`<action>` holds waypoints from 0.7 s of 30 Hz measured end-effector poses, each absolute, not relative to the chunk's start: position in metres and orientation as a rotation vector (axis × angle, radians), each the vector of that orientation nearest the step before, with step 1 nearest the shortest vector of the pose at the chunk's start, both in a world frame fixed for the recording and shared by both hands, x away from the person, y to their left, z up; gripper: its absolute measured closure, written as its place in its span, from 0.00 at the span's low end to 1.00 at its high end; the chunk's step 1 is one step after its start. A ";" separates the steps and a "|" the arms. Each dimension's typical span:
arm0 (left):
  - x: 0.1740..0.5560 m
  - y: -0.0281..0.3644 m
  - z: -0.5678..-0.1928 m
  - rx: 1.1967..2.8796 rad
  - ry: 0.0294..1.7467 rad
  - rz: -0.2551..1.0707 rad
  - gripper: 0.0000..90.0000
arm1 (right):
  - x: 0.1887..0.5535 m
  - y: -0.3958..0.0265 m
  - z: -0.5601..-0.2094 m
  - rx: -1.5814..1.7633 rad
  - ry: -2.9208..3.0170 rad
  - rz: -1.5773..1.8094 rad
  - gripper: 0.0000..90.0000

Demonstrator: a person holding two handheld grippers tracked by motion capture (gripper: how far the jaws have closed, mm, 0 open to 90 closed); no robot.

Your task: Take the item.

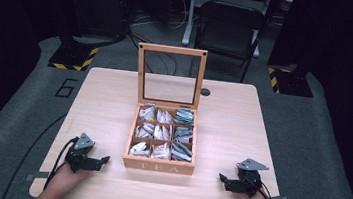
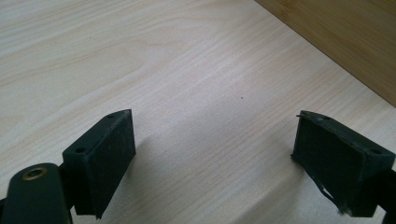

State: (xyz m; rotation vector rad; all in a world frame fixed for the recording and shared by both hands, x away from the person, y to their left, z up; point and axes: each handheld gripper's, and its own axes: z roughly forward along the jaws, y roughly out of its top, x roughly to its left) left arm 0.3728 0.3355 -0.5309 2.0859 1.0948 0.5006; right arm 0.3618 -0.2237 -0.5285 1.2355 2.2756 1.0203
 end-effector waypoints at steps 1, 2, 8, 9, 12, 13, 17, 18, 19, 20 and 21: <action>0.373 0.336 -0.531 2.086 1.095 0.501 0.14 | 0.362 -0.224 -0.529 1.235 2.276 1.020 0.15; 0.373 0.336 -0.531 2.085 1.092 0.505 0.14 | 0.362 -0.224 -0.529 1.225 2.278 1.011 0.15; 0.373 0.336 -0.531 2.084 1.094 0.504 0.14 | 0.362 -0.224 -0.529 1.230 2.274 1.013 0.16; 0.373 0.336 -0.531 2.084 1.094 0.504 0.14 | 0.362 -0.224 -0.529 1.230 2.274 1.013 0.16; 0.373 0.336 -0.531 2.084 1.094 0.504 0.14 | 0.362 -0.224 -0.529 1.235 2.274 1.019 0.15; 0.373 0.336 -0.531 2.084 1.094 0.504 0.14 | 0.362 -0.224 -0.529 1.235 2.274 1.020 0.15; 0.373 0.336 -0.531 2.084 1.094 0.504 0.14 | 0.362 -0.224 -0.528 1.235 2.275 1.019 0.16; 0.373 0.336 -0.531 2.084 1.094 0.504 0.14 | 0.362 -0.224 -0.529 1.235 2.274 1.021 0.16; 0.373 0.336 -0.531 2.084 1.094 0.504 0.14 | 0.362 -0.224 -0.529 1.235 2.274 1.020 0.16; 0.373 0.336 -0.531 2.084 1.094 0.504 0.14 | 0.362 -0.224 -0.529 1.235 2.274 1.020 0.16; 0.373 0.336 -0.531 2.084 1.094 0.504 0.14 | 0.362 -0.224 -0.528 1.235 2.275 1.020 0.16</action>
